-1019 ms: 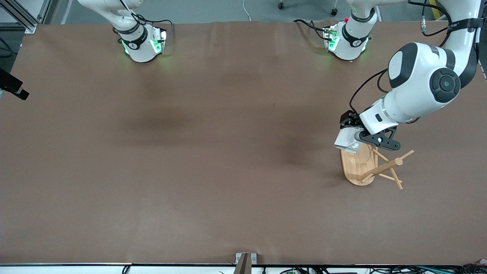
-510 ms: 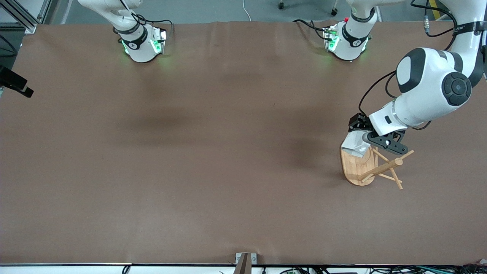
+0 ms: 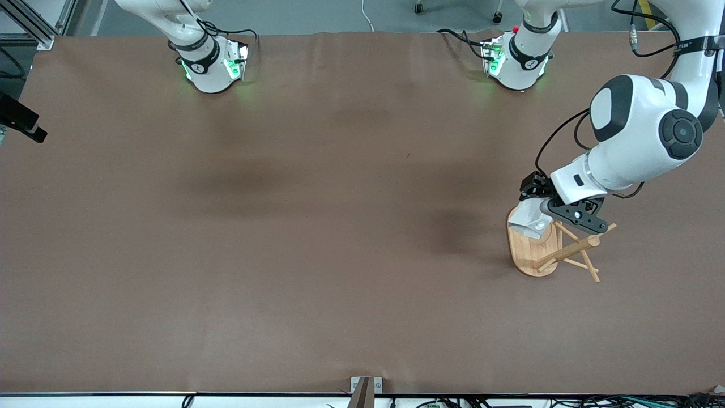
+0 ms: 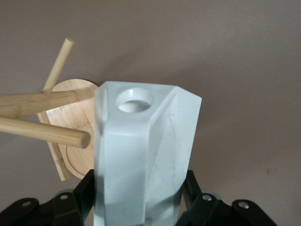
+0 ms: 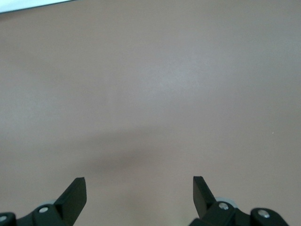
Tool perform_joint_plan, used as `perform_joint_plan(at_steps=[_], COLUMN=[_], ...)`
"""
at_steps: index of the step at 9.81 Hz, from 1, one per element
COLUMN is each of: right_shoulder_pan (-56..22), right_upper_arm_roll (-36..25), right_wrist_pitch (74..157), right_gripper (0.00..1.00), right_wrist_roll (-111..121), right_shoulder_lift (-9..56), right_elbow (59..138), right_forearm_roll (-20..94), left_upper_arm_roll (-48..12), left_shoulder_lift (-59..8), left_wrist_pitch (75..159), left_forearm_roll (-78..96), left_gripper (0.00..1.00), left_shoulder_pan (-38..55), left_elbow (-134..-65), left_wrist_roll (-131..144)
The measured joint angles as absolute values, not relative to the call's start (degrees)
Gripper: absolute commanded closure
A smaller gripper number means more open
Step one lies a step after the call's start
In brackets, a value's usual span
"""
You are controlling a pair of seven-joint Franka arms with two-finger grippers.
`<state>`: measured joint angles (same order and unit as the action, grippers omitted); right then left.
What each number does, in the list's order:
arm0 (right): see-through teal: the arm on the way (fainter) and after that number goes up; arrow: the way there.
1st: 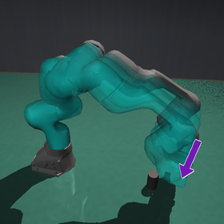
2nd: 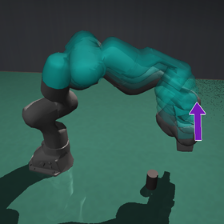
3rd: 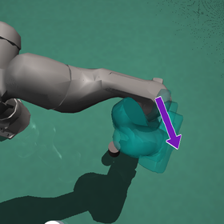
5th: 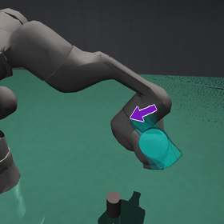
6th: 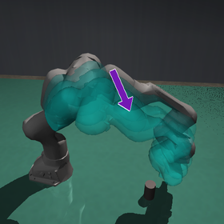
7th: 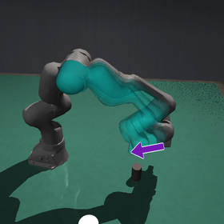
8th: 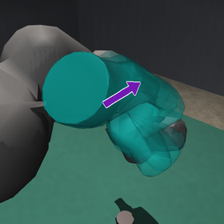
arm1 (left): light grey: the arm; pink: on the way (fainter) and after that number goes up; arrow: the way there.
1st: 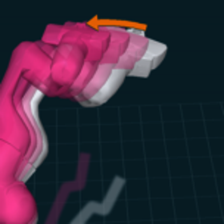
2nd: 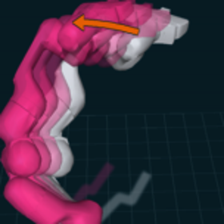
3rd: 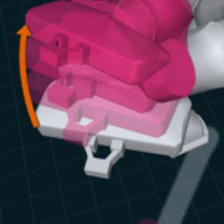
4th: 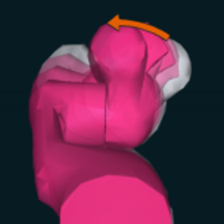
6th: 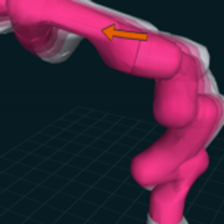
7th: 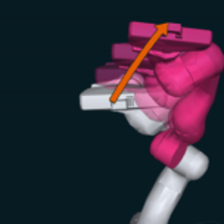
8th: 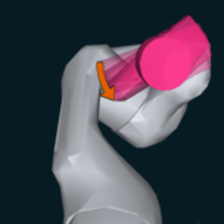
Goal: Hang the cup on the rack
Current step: 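Lower the cup with the left gripper onto a rack peg, then slide the cup handle hole over the peg with the left gripper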
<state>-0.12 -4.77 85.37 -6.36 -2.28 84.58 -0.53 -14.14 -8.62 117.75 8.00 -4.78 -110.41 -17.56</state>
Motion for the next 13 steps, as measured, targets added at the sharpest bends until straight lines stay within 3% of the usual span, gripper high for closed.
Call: perform_joint_plan(at_steps=[11, 13], right_shoulder_pan=[-2.2, -2.2], right_upper_arm_roll=[-4.6, -4.6], right_wrist_pitch=[85.8, 85.8], right_gripper=[0.0, 0.0], right_wrist_roll=[-7.8, -7.5], right_shoulder_lift=[-1.3, -1.3], right_elbow=[84.6, 84.6], right_forearm_roll=[-0.5, -0.5], left_upper_arm_roll=[-12.7, -12.7], left_shoulder_lift=[-10.4, -10.6], left_wrist_pitch=[117.9, 117.9], left_forearm_roll=[8.0, 8.0], left_gripper=[0.9, 0.82], left_shoulder_pan=[-5.6, -5.6], left_elbow=[-109.0, -108.7], left_wrist_roll=[-19.5, -19.5])
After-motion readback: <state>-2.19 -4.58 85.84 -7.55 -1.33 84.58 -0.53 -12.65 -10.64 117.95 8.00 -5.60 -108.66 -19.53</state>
